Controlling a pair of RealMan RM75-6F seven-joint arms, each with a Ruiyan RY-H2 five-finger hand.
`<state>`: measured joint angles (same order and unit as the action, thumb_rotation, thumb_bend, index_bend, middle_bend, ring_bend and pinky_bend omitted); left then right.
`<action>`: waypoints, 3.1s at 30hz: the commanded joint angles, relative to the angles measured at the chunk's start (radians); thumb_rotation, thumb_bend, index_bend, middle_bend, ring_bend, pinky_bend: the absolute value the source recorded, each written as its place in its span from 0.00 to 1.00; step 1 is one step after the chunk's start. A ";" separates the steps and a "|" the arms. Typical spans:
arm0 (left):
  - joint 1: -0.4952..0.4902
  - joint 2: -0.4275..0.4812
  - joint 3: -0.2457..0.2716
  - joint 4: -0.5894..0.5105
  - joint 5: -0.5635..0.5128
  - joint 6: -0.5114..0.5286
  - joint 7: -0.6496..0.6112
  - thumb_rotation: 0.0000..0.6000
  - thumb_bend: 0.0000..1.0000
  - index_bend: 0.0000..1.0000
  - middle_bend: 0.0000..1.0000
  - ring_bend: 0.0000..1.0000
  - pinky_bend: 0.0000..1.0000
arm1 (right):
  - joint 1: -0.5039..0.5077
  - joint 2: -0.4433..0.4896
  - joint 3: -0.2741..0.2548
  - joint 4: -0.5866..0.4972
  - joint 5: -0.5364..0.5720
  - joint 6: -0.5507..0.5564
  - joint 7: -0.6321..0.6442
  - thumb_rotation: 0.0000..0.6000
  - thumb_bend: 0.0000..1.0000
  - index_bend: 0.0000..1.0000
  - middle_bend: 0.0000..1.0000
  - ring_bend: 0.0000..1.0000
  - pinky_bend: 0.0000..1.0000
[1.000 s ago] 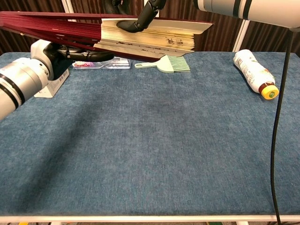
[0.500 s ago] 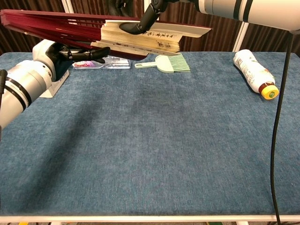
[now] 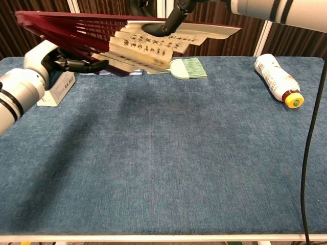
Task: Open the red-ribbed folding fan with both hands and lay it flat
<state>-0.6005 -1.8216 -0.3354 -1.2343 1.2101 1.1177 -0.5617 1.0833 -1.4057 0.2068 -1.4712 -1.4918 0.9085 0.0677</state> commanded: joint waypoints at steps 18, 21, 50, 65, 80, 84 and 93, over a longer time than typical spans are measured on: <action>0.064 0.041 0.057 -0.010 -0.009 0.243 0.690 1.00 0.40 0.77 0.70 0.44 0.41 | -0.173 0.132 -0.105 -0.216 -0.070 0.150 -0.461 1.00 0.93 0.85 0.66 0.46 0.21; 0.061 0.035 0.057 -0.018 0.008 0.275 0.754 1.00 0.40 0.77 0.70 0.44 0.41 | -0.206 0.152 -0.118 -0.255 -0.066 0.170 -0.548 1.00 0.93 0.85 0.66 0.46 0.20; 0.020 -0.130 0.153 0.197 0.131 0.280 1.049 1.00 0.40 0.75 0.69 0.45 0.41 | -0.407 0.042 -0.210 -0.083 -0.150 0.279 -0.663 1.00 0.93 0.85 0.66 0.46 0.12; 0.041 -0.105 0.155 0.124 0.115 0.243 1.133 1.00 0.20 0.21 0.26 0.15 0.31 | -0.516 -0.021 -0.229 -0.091 0.015 0.226 -0.757 1.00 0.09 0.02 0.14 0.04 0.00; 0.084 0.138 0.096 -0.153 0.045 0.194 1.058 1.00 0.03 0.16 0.17 0.08 0.24 | -0.519 0.094 -0.185 -0.277 0.253 0.102 -0.719 1.00 0.00 0.00 0.00 0.00 0.00; 0.123 0.245 0.077 -0.243 0.005 0.182 0.982 1.00 0.03 0.16 0.17 0.08 0.24 | -0.556 0.162 -0.156 -0.303 0.224 0.169 -0.587 1.00 0.00 0.00 0.03 0.00 0.00; 0.270 0.471 0.162 -0.227 0.068 0.205 0.684 1.00 0.03 0.20 0.18 0.08 0.20 | -0.726 0.348 -0.182 -0.230 0.102 0.370 -0.204 1.00 0.16 0.09 0.24 0.09 0.14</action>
<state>-0.3901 -1.4120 -0.2168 -1.4735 1.2435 1.3061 0.2024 0.4346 -1.1323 0.0377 -1.7330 -1.3385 1.1931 -0.2591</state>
